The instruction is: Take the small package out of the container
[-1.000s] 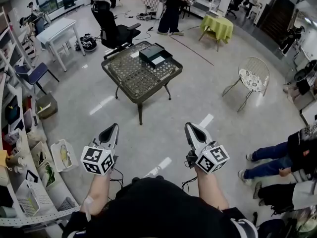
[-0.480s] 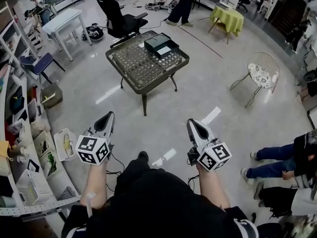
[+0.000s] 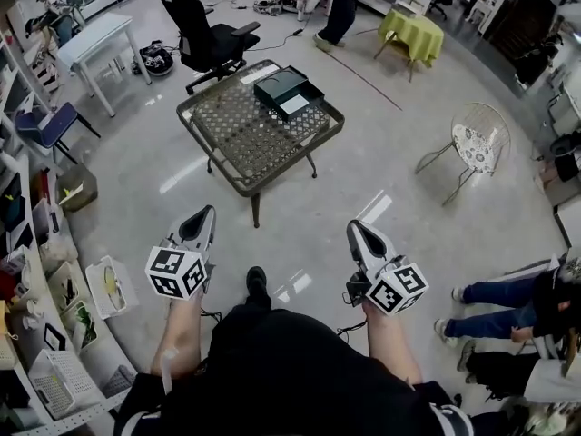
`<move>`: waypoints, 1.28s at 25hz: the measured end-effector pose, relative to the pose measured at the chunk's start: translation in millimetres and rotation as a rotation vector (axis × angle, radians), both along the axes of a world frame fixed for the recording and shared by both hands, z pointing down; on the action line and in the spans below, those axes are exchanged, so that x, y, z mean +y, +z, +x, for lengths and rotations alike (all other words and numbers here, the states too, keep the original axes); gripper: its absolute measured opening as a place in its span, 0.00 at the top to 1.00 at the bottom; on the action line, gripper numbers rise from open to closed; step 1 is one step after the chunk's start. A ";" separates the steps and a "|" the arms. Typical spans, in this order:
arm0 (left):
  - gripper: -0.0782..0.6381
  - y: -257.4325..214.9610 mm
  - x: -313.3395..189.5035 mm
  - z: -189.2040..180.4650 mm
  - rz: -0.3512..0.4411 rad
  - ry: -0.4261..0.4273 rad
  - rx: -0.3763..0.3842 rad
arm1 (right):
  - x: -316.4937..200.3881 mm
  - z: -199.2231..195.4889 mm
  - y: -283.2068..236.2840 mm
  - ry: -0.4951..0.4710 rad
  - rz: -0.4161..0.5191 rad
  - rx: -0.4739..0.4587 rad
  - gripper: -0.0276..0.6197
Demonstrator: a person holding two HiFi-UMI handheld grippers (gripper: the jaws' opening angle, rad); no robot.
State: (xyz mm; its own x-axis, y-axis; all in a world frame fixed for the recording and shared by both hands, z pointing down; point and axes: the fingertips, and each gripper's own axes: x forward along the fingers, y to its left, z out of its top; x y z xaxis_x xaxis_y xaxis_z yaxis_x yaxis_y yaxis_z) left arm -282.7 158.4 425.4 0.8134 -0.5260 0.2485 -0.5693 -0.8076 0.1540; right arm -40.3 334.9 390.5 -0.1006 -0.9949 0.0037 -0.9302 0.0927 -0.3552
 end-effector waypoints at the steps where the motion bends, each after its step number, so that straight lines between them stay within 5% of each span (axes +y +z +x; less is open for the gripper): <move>1: 0.88 2.6 -14.4 10.2 -0.007 0.014 0.002 | -18.5 5.4 -2.4 0.000 0.001 0.002 0.94; 8: 0.88 -9.4 -119.8 57.7 0.002 0.091 0.012 | -144.8 17.9 -26.7 -0.035 0.013 0.037 0.94; 15: 0.88 -2.3 -187.6 79.3 -0.028 0.111 -0.009 | -209.0 29.2 -14.2 -0.036 -0.034 0.018 0.94; 23: 0.88 19.4 -224.5 130.8 -0.060 0.115 -0.053 | -253.5 87.7 9.1 -0.051 -0.047 -0.079 0.94; 32: 0.88 14.2 -281.8 230.6 -0.075 0.026 -0.094 | -351.2 194.1 15.9 -0.193 -0.047 -0.098 0.94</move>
